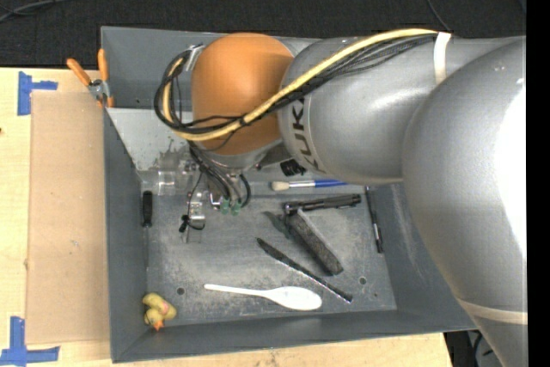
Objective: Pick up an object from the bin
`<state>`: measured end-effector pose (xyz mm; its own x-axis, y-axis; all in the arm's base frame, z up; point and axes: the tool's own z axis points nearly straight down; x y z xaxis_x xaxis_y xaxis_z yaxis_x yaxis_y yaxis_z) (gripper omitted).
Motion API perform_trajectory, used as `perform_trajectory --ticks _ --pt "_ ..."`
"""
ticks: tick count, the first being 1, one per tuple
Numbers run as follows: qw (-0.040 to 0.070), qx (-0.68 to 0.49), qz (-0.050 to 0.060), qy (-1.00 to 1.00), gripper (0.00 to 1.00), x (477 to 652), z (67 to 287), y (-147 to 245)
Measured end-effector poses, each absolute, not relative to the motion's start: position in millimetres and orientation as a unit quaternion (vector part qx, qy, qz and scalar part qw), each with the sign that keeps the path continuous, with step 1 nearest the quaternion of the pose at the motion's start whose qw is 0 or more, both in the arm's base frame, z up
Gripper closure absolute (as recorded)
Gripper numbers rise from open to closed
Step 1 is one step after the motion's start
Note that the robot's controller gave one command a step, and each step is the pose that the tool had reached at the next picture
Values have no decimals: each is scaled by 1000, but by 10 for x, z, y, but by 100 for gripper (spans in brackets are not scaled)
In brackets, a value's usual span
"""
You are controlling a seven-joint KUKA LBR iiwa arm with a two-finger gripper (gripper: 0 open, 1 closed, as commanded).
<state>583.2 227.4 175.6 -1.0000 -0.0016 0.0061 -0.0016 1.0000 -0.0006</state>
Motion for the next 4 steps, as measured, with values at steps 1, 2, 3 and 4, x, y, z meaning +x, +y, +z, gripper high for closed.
perform_trajectory --ticks 1,2,3,4 --pt "1 -1 0 -1000 0 5849 1780 2264" --pt "1 50 0 -999 0 5255 1026 1742" --pt "-3 66 -2 -998 0 5215 1097 1517" --pt "8 5 3 -1000 0 4698 979 985"
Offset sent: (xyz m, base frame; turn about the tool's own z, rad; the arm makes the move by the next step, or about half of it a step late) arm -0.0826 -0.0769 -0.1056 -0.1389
